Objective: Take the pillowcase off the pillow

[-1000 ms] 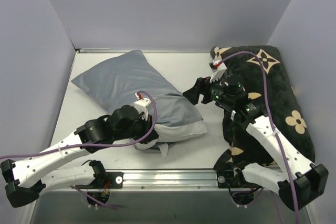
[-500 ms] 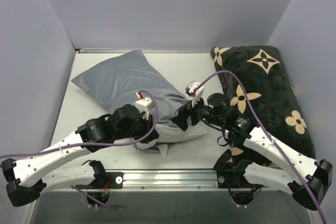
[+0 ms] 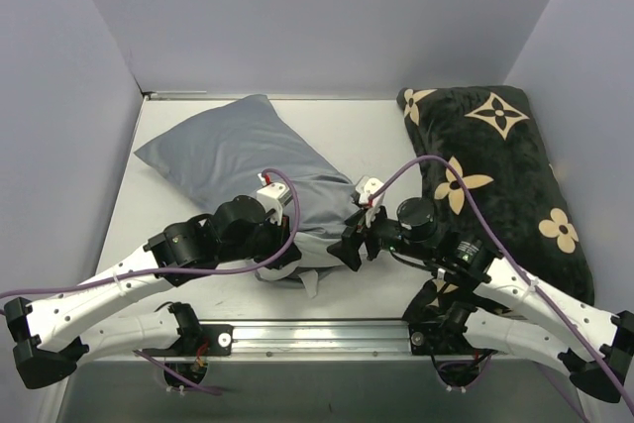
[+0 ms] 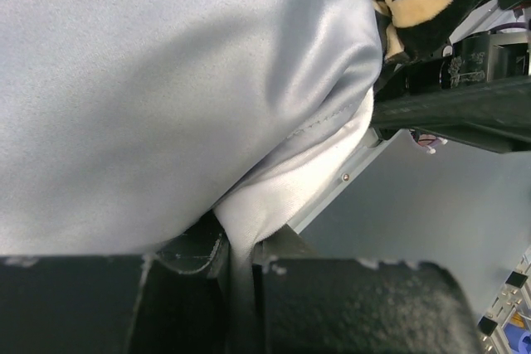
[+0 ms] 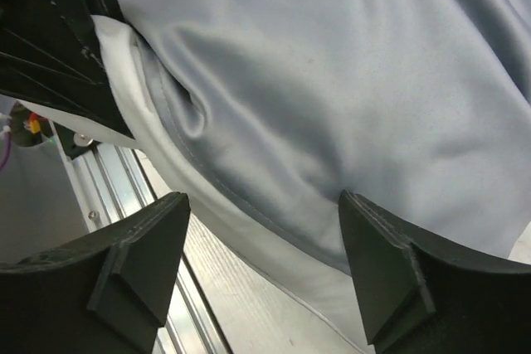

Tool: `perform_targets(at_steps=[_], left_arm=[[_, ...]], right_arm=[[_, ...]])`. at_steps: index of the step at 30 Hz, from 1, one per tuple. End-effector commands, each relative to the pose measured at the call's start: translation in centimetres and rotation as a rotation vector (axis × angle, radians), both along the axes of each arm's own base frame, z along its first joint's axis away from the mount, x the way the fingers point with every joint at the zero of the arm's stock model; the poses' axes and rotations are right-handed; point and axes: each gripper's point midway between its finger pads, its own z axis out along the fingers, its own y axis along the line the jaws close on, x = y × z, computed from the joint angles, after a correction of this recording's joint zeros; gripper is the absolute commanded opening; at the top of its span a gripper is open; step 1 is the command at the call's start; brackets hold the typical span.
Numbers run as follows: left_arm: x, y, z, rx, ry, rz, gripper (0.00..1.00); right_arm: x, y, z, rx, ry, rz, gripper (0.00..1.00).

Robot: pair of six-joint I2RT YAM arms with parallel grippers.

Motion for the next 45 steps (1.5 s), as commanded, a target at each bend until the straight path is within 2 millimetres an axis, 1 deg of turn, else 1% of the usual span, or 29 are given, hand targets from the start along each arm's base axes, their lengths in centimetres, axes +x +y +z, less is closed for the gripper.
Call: perform_targets(at_steps=[1,2,3,5,9,12,16,19,20,22,24,25,27,28,29,30,31,32,33,35,36,37,38,39,40,42,43,44,45], left_arm=[[1.2,-1.8,5.3,-0.162,-0.088,0.008,0.00],[1.1,-1.8,5.2,-0.162,-0.085,0.006,0.00],[1.1,-1.7,5.3,-0.166,-0.085,0.007,0.00],[1.0,-1.7,5.1,-0.163,-0.081,0.005,0.00],[0.5,-1.8,4.7,-0.162,-0.071,-0.020,0.00],[-0.1,-2.0,4.2,-0.148,-0.054,-0.057,0.00],[-0.8,-1.9,3.5,-0.130,-0.042,-0.098,0.00],[-1.2,-1.9,3.1,-0.115,-0.035,-0.120,0.00],[-1.4,-1.9,3.0,-0.113,-0.032,-0.130,0.00],[-1.9,-2.1,3.0,-0.112,-0.035,-0.155,0.00],[-2.5,-2.5,3.2,-0.115,-0.041,-0.189,0.00],[-2.8,-2.6,3.5,-0.118,-0.050,-0.206,0.00],[-3.4,-3.0,3.8,-0.126,-0.062,-0.240,0.00],[-4.1,-3.3,4.2,-0.134,-0.075,-0.269,0.00],[-4.3,-3.4,4.6,-0.140,-0.084,-0.283,0.00],[-4.6,-3.4,4.8,-0.146,-0.090,-0.292,0.00],[-4.9,-3.5,5.1,-0.152,-0.099,-0.308,0.00],[-5.0,-3.4,5.2,-0.153,-0.101,-0.308,0.00],[-5.1,-3.3,5.4,-0.160,-0.105,-0.313,0.00],[-5.6,-3.4,5.9,-0.181,-0.109,-0.333,0.00],[-5.7,-3.4,6.2,-0.191,-0.114,-0.339,0.00],[-6.0,-3.3,6.4,-0.196,-0.115,-0.348,0.00],[-6.2,-3.4,6.7,-0.209,-0.121,-0.360,0.00],[-6.5,-3.3,7.1,-0.222,-0.126,-0.367,0.00],[-6.6,-3.3,7.4,-0.232,-0.132,-0.376,0.00],[-7.2,-3.4,8.4,-0.273,-0.152,-0.402,0.00],[-7.5,-3.5,8.6,-0.289,-0.160,-0.414,0.00],[-7.3,-3.7,9.7,-0.328,-0.189,-0.412,0.00],[-7.0,-3.7,10.3,-0.344,-0.210,-0.396,0.00]], right_arm=[[1.0,-0.3,-0.2,-0.033,-0.030,-0.056,0.72],[1.5,-0.2,-0.4,-0.047,-0.029,-0.075,0.69],[2.2,-0.4,-0.1,-0.052,-0.044,-0.112,0.61],[3.4,-0.7,0.0,-0.067,-0.061,-0.172,0.52],[5.6,-1.3,1.4,-0.080,-0.107,-0.283,0.33],[6.9,-1.3,2.9,-0.070,-0.133,-0.340,0.26],[8.1,-1.1,5.1,-0.029,-0.137,-0.361,0.25],[9.2,-1.0,5.5,-0.012,-0.112,-0.369,0.28],[9.4,-0.7,6.2,0.005,-0.109,-0.358,0.29],[10.6,-0.6,5.7,-0.006,-0.083,-0.373,0.27],[11.5,0.0,6.2,0.010,-0.074,-0.353,0.21],[12.2,0.6,5.4,-0.006,-0.051,-0.345,0.18],[13.2,1.3,5.8,0.011,-0.049,-0.329,0.12],[14.5,1.4,4.5,-0.016,-0.024,-0.343,0.11],[15.2,1.5,4.2,-0.019,-0.010,-0.352,0.09],[16.0,1.8,4.5,-0.010,-0.011,-0.351,0.08],[17.8,1.5,3.4,-0.013,0.010,-0.378,0.08],[18.7,1.6,3.3,0.008,0.035,-0.384,0.08],[20.0,2.1,2.4,0.019,0.065,-0.379,0.08],[22.7,1.0,1.9,0.039,0.089,-0.433,0.08],[24.1,1.1,-0.2,0.022,0.134,-0.457,0.08],[25.5,1.1,0.6,0.041,0.128,-0.474,0.08],[26.8,0.6,0.0,0.045,0.146,-0.503,0.07],[27.6,0.6,-0.3,0.046,0.154,-0.517,0.06],[28.7,1.0,-1.3,0.052,0.179,-0.529,0.06],[30.3,1.4,-1.8,0.066,0.175,-0.546,0.08],[31.0,1.8,-4.1,0.055,0.230,-0.565,0.08],[31.7,2.9,-3.3,0.089,0.242,-0.535,0.08],[31.8,3.3,-4.2,0.091,0.287,-0.515,0.08]])
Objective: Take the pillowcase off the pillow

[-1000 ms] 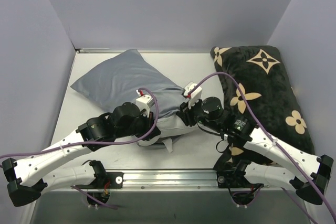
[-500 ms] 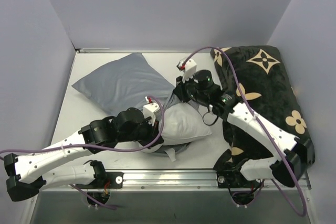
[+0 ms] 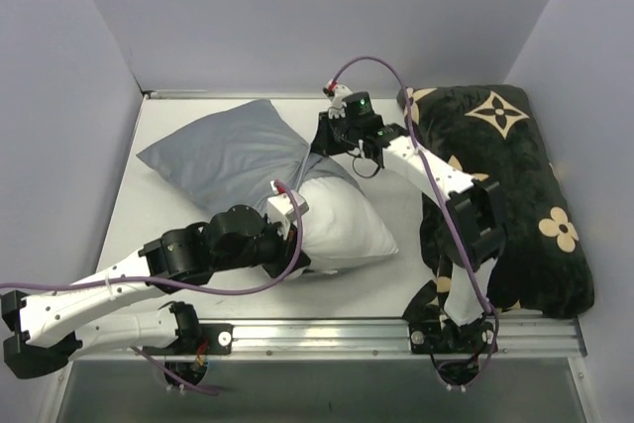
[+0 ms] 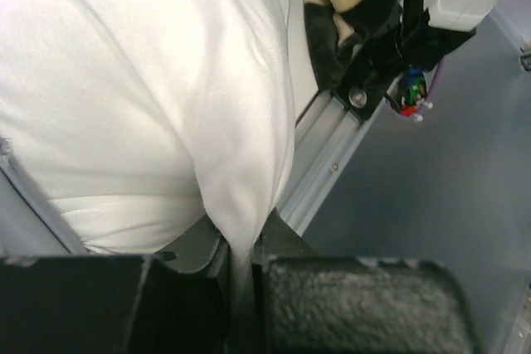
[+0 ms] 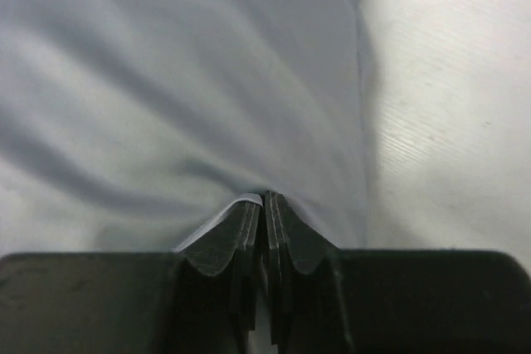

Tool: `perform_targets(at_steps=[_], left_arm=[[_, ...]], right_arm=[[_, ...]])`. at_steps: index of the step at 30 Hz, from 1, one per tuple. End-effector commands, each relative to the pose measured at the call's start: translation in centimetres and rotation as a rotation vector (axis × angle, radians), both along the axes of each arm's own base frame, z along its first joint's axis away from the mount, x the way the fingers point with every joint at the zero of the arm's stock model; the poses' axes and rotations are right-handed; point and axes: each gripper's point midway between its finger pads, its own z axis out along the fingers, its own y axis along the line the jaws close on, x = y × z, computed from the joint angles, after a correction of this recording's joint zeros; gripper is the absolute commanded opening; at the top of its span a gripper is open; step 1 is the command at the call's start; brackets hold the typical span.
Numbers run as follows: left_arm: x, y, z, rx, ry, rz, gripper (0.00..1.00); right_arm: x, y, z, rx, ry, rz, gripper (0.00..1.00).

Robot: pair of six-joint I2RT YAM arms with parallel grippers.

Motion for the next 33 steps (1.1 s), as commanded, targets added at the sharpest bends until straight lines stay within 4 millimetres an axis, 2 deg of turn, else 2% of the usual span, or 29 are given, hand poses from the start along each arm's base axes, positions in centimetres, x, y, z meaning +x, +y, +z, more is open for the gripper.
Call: perform_targets(at_steps=[1,2,5,6,7,8,9,10,11,12,14,15,17,18,19,20,21,22,23,24,25,26,27,29,30,31,33], left_arm=[[-3.3,-1.7,8.9,-0.302,-0.047,-0.154,0.00],[-1.7,-1.8,9.5,-0.306,-0.086,-0.079,0.00],[1.7,-1.2,11.9,-0.359,-0.153,0.117,0.00],[4.1,-0.1,12.5,-0.362,-0.196,0.263,0.00],[5.1,0.4,12.7,-0.370,-0.196,0.338,0.00],[6.1,1.1,13.1,-0.373,-0.202,0.409,0.00],[7.7,2.2,12.9,-0.361,-0.214,0.531,0.00],[8.2,2.4,12.8,-0.358,-0.216,0.567,0.00],[8.7,2.2,12.4,-0.344,-0.213,0.600,0.00],[9.0,2.0,12.2,-0.347,-0.205,0.616,0.00],[9.6,1.3,11.3,-0.333,-0.203,0.644,0.00],[9.8,1.1,10.8,-0.337,-0.192,0.655,0.00],[10.3,0.2,10.4,-0.358,-0.194,0.665,0.00],[10.5,-0.1,9.9,-0.357,-0.191,0.668,0.00],[10.8,-0.6,10.5,-0.388,-0.193,0.669,0.00],[11.1,-1.3,10.0,-0.372,-0.195,0.657,0.00],[11.3,-1.7,10.4,-0.378,-0.198,0.655,0.00],[11.5,-2.0,10.9,-0.387,-0.203,0.649,0.00],[11.7,-2.8,10.5,-0.370,-0.202,0.633,0.00],[11.8,-3.1,10.7,-0.368,-0.205,0.629,0.00],[12.0,-3.3,11.6,-0.385,-0.209,0.624,0.00],[12.1,-3.6,11.4,-0.374,-0.211,0.622,0.00],[12.3,-3.8,11.7,-0.379,-0.208,0.612,0.00],[12.5,-4.0,12.2,-0.383,-0.198,0.594,0.00],[12.2,-4.4,12.4,-0.388,-0.182,0.556,0.00],[12.6,-4.1,12.1,-0.371,-0.172,0.554,0.00],[12.1,-4.3,13.0,-0.386,-0.139,0.498,0.00]], right_arm=[[5.9,-0.5,0.1,0.066,-0.042,-0.115,0.08],[5.6,0.2,-0.1,0.096,-0.031,-0.097,0.12],[5.1,0.5,0.0,0.157,0.018,-0.063,0.20],[4.5,0.5,0.6,0.190,0.039,-0.033,0.25],[4.7,-0.6,1.2,0.211,0.046,-0.047,0.30],[4.5,-1.3,1.7,0.234,0.062,-0.068,0.43],[4.0,-2.5,3.0,0.244,0.054,-0.099,0.51],[4.3,-4.4,3.6,0.254,0.051,-0.140,0.58],[3.9,-5.5,4.2,0.265,0.069,-0.170,0.66],[3.3,-7.0,5.7,0.275,0.052,-0.208,0.69],[2.7,-10.0,6.9,0.275,0.064,-0.301,0.76],[1.9,-11.4,8.9,0.289,0.041,-0.351,0.79],[0.2,-13.6,9.0,0.239,0.068,-0.428,0.84],[-1.2,-14.2,11.2,0.246,0.026,-0.433,0.85],[-2.3,-14.4,11.0,0.224,0.020,-0.422,0.86],[-3.4,-14.2,11.4,0.221,0.004,-0.403,0.87],[-5.2,-14.4,13.5,0.238,-0.056,-0.383,0.89],[-6.3,-14.4,13.7,0.222,-0.089,-0.350,0.90],[-7.4,-14.0,13.0,0.224,-0.099,-0.302,0.92],[-9.0,-13.7,14.2,0.244,-0.140,-0.256,0.92],[-9.8,-13.6,14.1,0.241,-0.159,-0.230,0.93],[-10.7,-13.5,12.9,0.238,-0.143,-0.206,0.95],[-12.0,-13.1,13.6,0.255,-0.181,-0.163,0.99],[-13.4,-12.1,14.1,0.248,-0.303,-0.052,1.00],[-14.3,-12.5,13.4,0.207,-0.356,-0.044,1.00],[-15.1,-11.6,13.1,0.166,-0.398,-0.008,1.00],[-15.4,-12.0,12.0,0.045,-0.479,0.027,1.00]])
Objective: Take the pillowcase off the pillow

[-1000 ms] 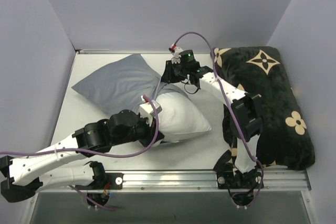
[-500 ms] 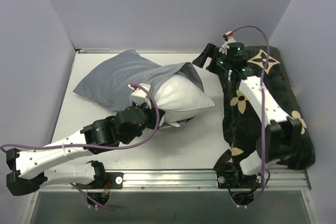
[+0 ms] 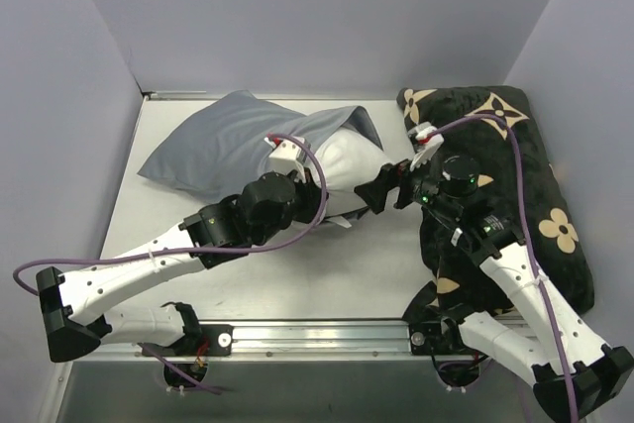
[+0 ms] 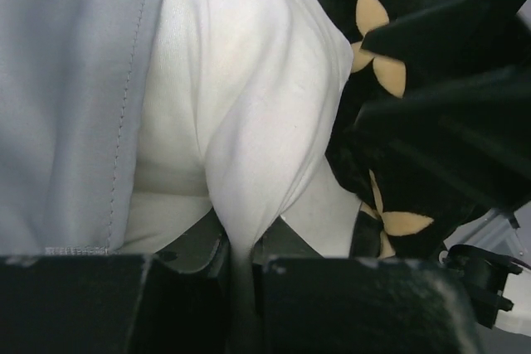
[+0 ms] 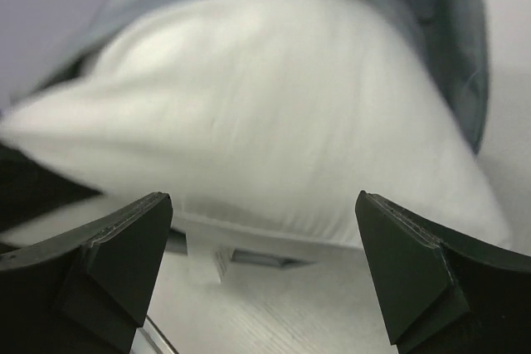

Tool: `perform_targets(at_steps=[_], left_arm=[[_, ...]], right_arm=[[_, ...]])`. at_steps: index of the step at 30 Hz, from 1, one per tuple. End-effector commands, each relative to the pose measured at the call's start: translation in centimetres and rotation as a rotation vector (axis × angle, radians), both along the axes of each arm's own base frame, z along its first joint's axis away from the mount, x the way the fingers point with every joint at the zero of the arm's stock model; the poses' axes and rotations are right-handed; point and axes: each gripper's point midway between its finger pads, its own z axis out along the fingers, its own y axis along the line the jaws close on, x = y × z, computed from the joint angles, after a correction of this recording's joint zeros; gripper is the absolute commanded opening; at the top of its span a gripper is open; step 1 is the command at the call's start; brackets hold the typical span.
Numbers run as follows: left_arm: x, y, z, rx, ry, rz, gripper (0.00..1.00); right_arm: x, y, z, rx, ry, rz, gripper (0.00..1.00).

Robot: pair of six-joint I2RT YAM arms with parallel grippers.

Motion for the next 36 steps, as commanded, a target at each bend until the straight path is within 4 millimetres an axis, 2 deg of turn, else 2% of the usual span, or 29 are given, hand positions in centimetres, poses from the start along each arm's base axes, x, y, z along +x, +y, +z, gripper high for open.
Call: perform_targets(at_steps=[1,2,5,6,7,9,10,12,13,14,16,18,19,20,22,23,25,26,27,28,31,32,33,34,36], left_arm=[[-0.1,-0.7,8.3,-0.229,-0.055,-0.073,0.00],[-0.4,-0.2,9.2,-0.243,-0.063,-0.080,0.00],[-1.0,0.5,9.6,-0.223,-0.043,-0.114,0.00],[-1.2,0.7,10.3,-0.226,-0.048,-0.128,0.00],[-1.5,1.0,10.1,-0.214,-0.038,-0.138,0.00],[-1.9,1.2,10.4,-0.216,-0.035,-0.156,0.00],[-1.9,1.3,10.4,-0.218,-0.035,-0.158,0.00],[-1.9,1.5,10.5,-0.221,-0.037,-0.151,0.00],[-1.8,1.4,10.3,-0.220,-0.036,-0.151,0.00],[-1.8,1.2,10.1,-0.219,-0.036,-0.155,0.00],[-1.6,0.7,9.4,-0.223,-0.032,-0.159,0.00],[-1.1,0.3,8.7,-0.229,-0.027,-0.143,0.00],[-0.8,0.0,8.9,-0.253,-0.039,-0.133,0.00],[-0.4,-0.2,7.6,-0.240,-0.028,-0.112,0.00],[0.5,-0.3,7.4,-0.267,-0.053,-0.069,0.00],[0.8,-0.6,6.2,-0.254,-0.047,-0.061,0.00],[1.3,-1.0,5.8,-0.268,-0.061,-0.047,0.00],[1.3,-1.5,4.5,-0.253,-0.050,-0.054,0.00],[1.3,-2.0,4.7,-0.276,-0.062,-0.064,0.00],[1.2,-2.3,4.2,-0.273,-0.060,-0.068,0.00],[0.3,-3.6,1.4,-0.250,-0.024,-0.090,0.00],[-0.4,-4.3,1.3,-0.266,-0.025,-0.104,0.00],[-0.6,-4.5,0.0,-0.259,-0.016,-0.105,0.00],[-0.9,-4.8,-0.8,-0.254,-0.006,-0.114,0.00],[-1.7,-5.3,-2.2,-0.248,0.013,-0.132,0.00]], right_arm=[[-0.3,0.5,-0.1,-0.160,-0.207,0.072,1.00],[-0.2,0.7,0.4,-0.149,-0.233,0.080,1.00],[-0.4,1.7,0.8,-0.164,-0.281,0.122,1.00],[-0.3,1.7,1.0,-0.194,-0.313,0.125,1.00],[0.1,1.4,1.6,-0.224,-0.336,0.081,1.00],[-0.8,2.4,2.0,-0.251,-0.358,0.101,1.00],[-0.4,2.0,3.1,-0.241,-0.356,0.052,1.00],[0.1,1.8,3.9,-0.205,-0.290,-0.009,1.00],[0.0,1.8,3.6,-0.163,-0.201,-0.039,1.00],[-0.2,1.2,4.2,-0.149,-0.138,-0.087,1.00],[-0.7,1.3,2.9,-0.090,0.019,-0.139,1.00],[-1.5,1.1,2.0,0.056,0.167,-0.251,1.00],[-2.1,0.9,0.8,0.070,0.220,-0.280,1.00],[-2.8,0.9,-0.3,0.124,0.283,-0.315,1.00],[-3.7,0.3,-2.1,0.140,0.329,-0.372,1.00],[-4.1,0.1,-2.8,0.158,0.354,-0.392,1.00],[-5.0,-0.9,-4.4,0.224,0.398,-0.456,1.00],[-5.2,-1.2,-4.9,0.244,0.412,-0.475,1.00],[-5.4,-1.4,-4.8,0.305,0.435,-0.500,1.00],[-5.4,-1.7,-5.6,0.313,0.449,-0.524,1.00],[-5.4,-1.9,-6.2,0.363,0.477,-0.564,1.00],[-5.4,-1.9,-6.5,0.381,0.492,-0.577,1.00],[-5.1,-1.6,-6.4,0.428,0.495,-0.579,1.00],[-5.2,-1.5,-7.6,0.430,0.514,-0.586,1.00],[-4.8,-1.2,-8.0,0.485,0.516,-0.587,1.00]])
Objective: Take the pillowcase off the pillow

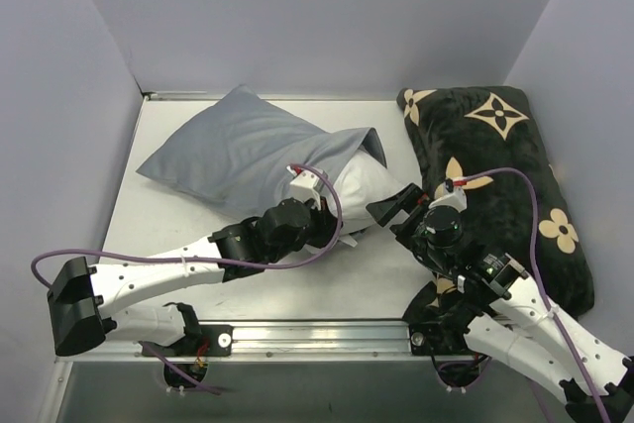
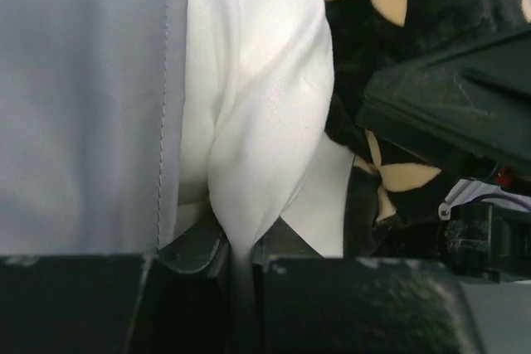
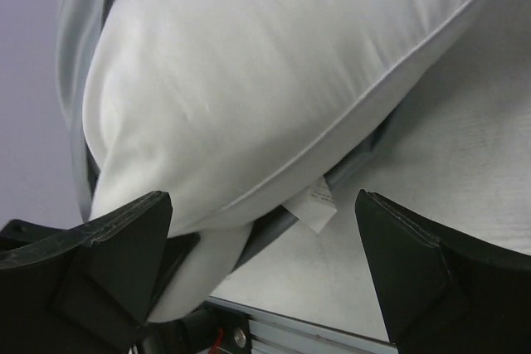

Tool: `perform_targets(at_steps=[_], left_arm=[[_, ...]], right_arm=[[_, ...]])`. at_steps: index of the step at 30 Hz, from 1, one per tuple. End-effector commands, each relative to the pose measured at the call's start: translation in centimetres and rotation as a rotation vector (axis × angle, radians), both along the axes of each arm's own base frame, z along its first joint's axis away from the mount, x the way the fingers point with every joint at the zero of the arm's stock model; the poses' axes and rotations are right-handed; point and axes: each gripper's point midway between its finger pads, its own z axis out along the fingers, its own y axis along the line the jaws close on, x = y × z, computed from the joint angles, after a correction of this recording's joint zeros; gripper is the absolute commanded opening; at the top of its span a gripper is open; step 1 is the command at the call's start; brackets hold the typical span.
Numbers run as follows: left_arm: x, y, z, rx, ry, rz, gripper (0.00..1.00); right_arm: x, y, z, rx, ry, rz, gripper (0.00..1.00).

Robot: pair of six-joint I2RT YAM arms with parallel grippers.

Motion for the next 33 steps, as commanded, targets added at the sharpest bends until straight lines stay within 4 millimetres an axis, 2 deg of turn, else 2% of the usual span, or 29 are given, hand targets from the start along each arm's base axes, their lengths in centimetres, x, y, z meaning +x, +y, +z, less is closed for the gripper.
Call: perform_targets(at_steps=[1,2,3,5,6,8,9,11,16,18,20,21,24,25,28,29,31,32,33], left_arm=[[-0.5,-2.5,3.9,-0.208,-0.047,-0.015,0.00],[-0.7,-2.6,3.7,-0.212,-0.046,-0.024,0.00],[-0.9,-2.7,3.3,-0.204,-0.043,-0.031,0.00],[-1.4,-3.1,3.1,-0.199,-0.042,-0.060,0.00],[-1.6,-3.3,2.8,-0.194,-0.039,-0.074,0.00],[-2.3,-3.8,2.4,-0.185,-0.029,-0.115,0.00],[-2.5,-4.0,2.1,-0.177,-0.025,-0.130,0.00],[-3.1,-4.4,1.7,-0.168,-0.008,-0.159,0.00],[-6.0,-5.6,0.8,-0.191,0.078,-0.289,0.00],[-6.6,-5.9,1.3,-0.207,0.094,-0.325,0.00],[-8.2,-6.5,2.2,-0.220,0.117,-0.417,0.00],[-8.8,-6.7,2.3,-0.217,0.127,-0.454,0.00],[-11.3,-7.7,3.6,-0.252,0.153,-0.614,0.00],[-12.7,-7.9,4.1,-0.269,0.167,-0.698,0.00],[-13.8,-8.1,4.4,-0.278,0.168,-0.776,0.00],[-14.4,-8.1,4.5,-0.281,0.168,-0.813,0.00],[-14.6,-7.9,4.6,-0.274,0.152,-0.834,0.00],[-14.7,-7.8,4.8,-0.279,0.142,-0.846,0.00],[-14.9,-7.6,5.3,-0.286,0.128,-0.857,0.00]], right_arm=[[1.1,0.2,-1.8,0.131,0.027,-0.108,1.00],[1.2,0.5,-2.1,0.156,0.032,-0.104,1.00],[1.7,1.1,-1.5,0.219,0.016,-0.103,1.00],[1.6,2.1,-3.3,0.256,0.055,-0.082,1.00],[1.9,2.6,-3.0,0.295,0.039,-0.075,1.00],[1.9,3.2,-4.5,0.317,0.068,-0.070,1.00],[2.3,3.6,-3.9,0.349,0.045,-0.065,1.00],[2.5,3.6,-4.7,0.355,0.042,-0.073,1.00],[3.9,2.6,-3.0,0.340,-0.082,-0.110,1.00],[4.2,2.3,-2.5,0.329,-0.118,-0.121,1.00],[4.6,2.3,-1.5,0.291,-0.173,-0.091,1.00],[4.9,2.5,-0.4,0.279,-0.190,-0.080,1.00],[5.3,3.3,-0.1,0.275,-0.207,-0.055,1.00],[5.4,3.9,-0.9,0.270,-0.186,-0.031,0.99],[5.9,5.2,-1.2,0.256,-0.177,0.014,0.88],[6.0,5.4,-1.0,0.252,-0.180,0.023,0.72],[6.2,5.7,-1.1,0.222,-0.184,0.041,0.50],[6.4,5.7,-0.4,0.207,-0.190,0.043,0.37],[6.4,5.5,-0.1,0.193,-0.194,0.041,0.10]])
